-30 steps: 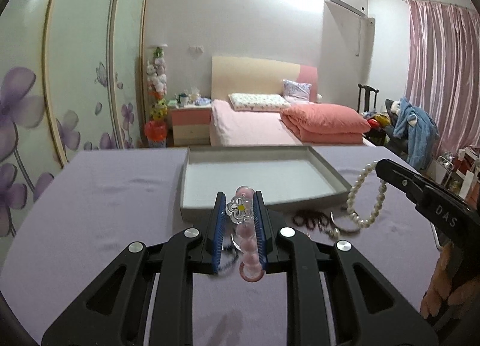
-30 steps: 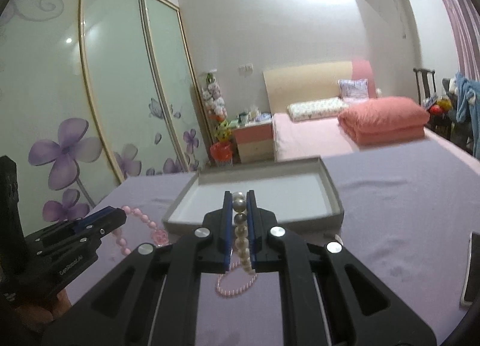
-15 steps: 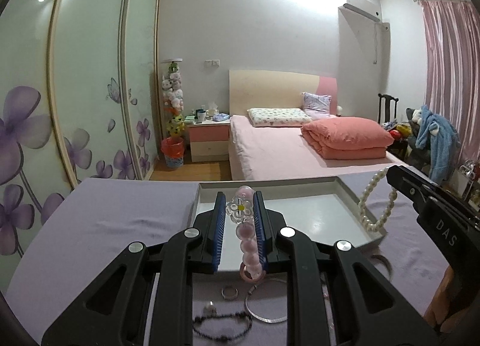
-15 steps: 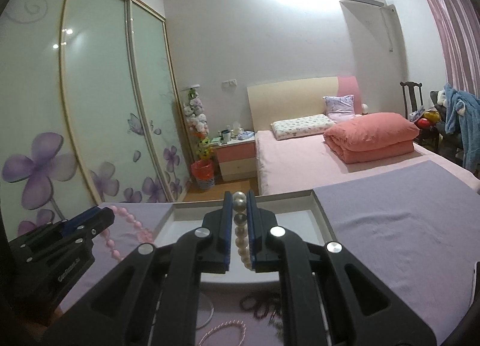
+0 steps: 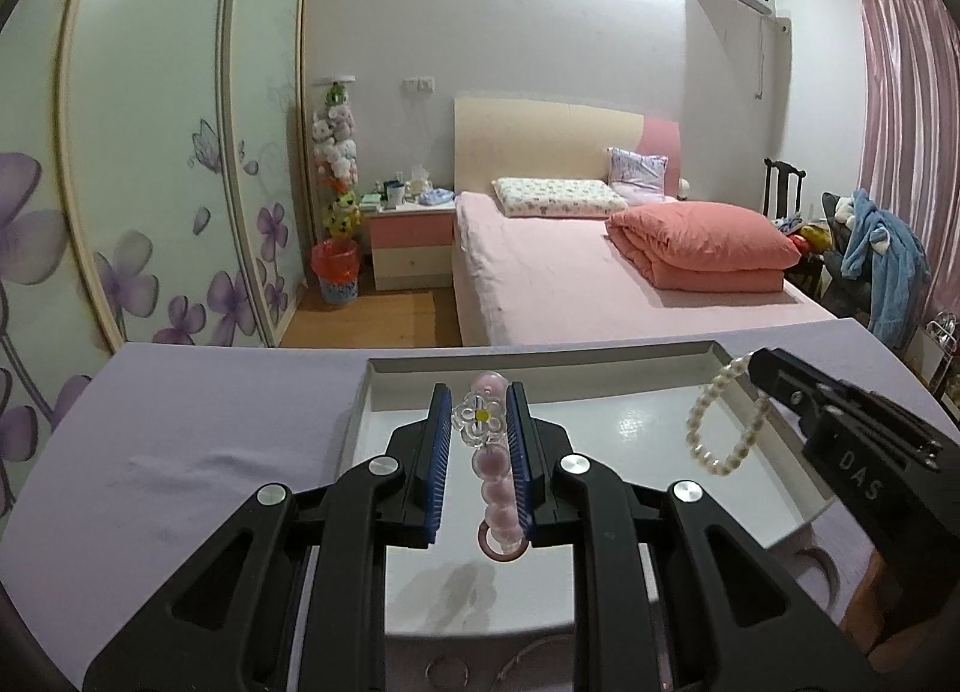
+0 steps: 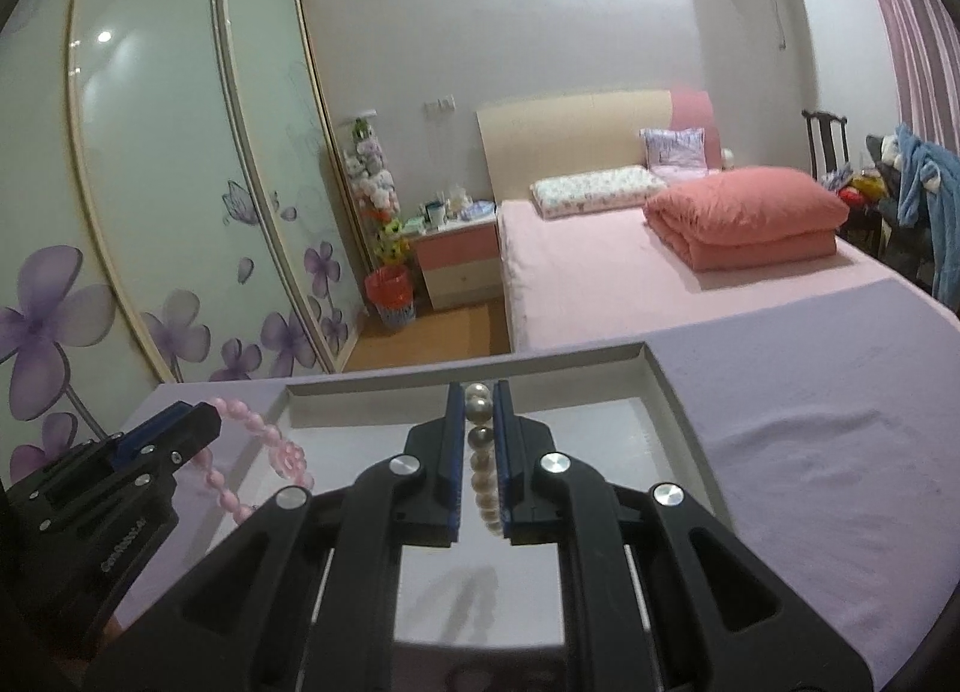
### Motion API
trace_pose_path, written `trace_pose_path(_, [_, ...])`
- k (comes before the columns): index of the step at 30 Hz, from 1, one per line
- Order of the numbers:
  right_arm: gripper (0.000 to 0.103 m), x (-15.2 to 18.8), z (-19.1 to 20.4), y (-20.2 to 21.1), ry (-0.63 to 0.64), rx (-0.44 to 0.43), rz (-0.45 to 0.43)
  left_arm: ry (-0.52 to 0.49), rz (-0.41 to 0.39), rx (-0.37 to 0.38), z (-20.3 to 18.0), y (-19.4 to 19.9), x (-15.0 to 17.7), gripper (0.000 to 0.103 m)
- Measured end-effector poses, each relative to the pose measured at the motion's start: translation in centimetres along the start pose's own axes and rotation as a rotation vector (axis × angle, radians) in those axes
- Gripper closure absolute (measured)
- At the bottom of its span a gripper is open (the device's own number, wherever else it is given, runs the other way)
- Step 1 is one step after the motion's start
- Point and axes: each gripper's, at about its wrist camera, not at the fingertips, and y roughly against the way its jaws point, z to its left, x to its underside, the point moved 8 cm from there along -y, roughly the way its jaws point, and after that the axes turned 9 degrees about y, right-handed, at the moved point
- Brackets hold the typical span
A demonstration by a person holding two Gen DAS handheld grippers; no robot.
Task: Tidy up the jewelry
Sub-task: 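Carry the pink bracelet into the tray with the left gripper while the right gripper carries the pearl bracelet there, then open both grippers and move them to the black bead bracelet and silver cuff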
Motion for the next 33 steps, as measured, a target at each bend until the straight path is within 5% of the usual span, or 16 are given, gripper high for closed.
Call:
trace_pose_path(8, [0.091, 0.5, -0.9, -4.4, -0.047, -0.023, 0.105, 0.014, 0.071, 0.016, 0.1, -3.4, -0.1, 0.083])
trace_pose_path(12, [0.062, 1.0, -1.6, -4.2, -0.072, -0.009, 0.116, 0.053, 0.096, 0.025, 0.8, -3.8, -0.1, 0.082])
trace_pose_path(24, [0.062, 1.1, -3.0, 1.1, -0.077, 0.013, 0.062, 0.105, 0.041, -0.023, 4.9, -0.1, -2.0, 0.075])
trace_pose_path(33, [0.062, 4.2, -4.4, 6.0, -0.069, 0.033, 0.091, 0.121, 0.067, -0.053, 8.9, 4.4, 1.4, 0.066])
